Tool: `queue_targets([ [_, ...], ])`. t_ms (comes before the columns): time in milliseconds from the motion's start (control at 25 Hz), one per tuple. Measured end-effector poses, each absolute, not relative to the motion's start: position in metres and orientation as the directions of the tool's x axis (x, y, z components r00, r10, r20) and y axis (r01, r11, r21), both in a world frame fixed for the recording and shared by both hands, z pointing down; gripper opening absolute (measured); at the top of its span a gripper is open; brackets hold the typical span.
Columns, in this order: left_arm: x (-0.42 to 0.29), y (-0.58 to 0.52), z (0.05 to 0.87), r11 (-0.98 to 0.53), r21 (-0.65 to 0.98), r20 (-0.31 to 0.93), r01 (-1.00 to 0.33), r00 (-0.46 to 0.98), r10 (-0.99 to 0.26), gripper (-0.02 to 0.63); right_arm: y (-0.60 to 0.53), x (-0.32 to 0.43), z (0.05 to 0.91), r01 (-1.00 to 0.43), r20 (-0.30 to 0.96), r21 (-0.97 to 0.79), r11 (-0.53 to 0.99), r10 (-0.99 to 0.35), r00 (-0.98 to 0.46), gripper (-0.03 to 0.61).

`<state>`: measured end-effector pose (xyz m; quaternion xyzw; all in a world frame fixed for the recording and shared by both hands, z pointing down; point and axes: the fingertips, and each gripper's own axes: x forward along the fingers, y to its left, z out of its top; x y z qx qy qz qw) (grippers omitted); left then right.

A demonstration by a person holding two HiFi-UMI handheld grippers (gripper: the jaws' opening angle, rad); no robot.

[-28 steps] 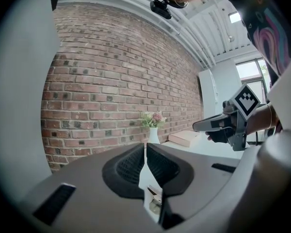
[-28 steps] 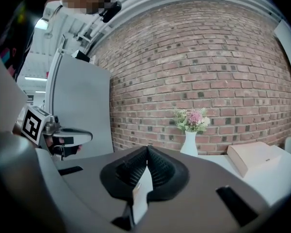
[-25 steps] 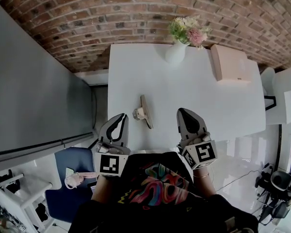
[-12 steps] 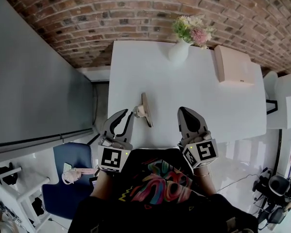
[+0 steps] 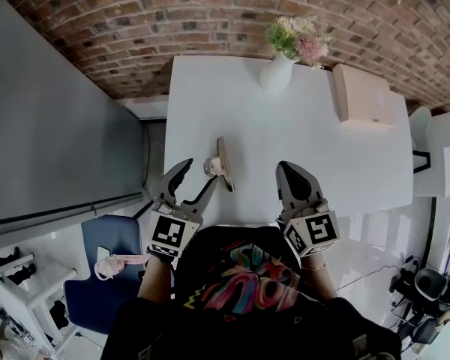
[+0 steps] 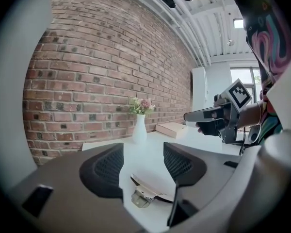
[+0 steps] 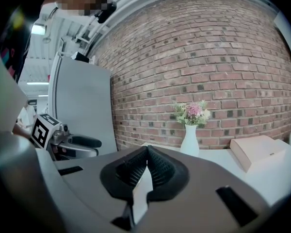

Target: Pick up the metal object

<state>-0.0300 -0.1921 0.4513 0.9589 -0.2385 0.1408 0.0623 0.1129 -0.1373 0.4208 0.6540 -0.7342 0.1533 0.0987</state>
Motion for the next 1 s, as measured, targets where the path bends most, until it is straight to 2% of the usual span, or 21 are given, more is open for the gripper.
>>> queue_targets([
  [1000, -0.018, -0.187, 0.541, -0.922, 0.1, 0.464, -0.374, 0.837, -0.289, 0.281, -0.132, 0.112, 0.449, -0.988, 0.39, -0.126, 0.095, -0.911, -0.137, 0.018],
])
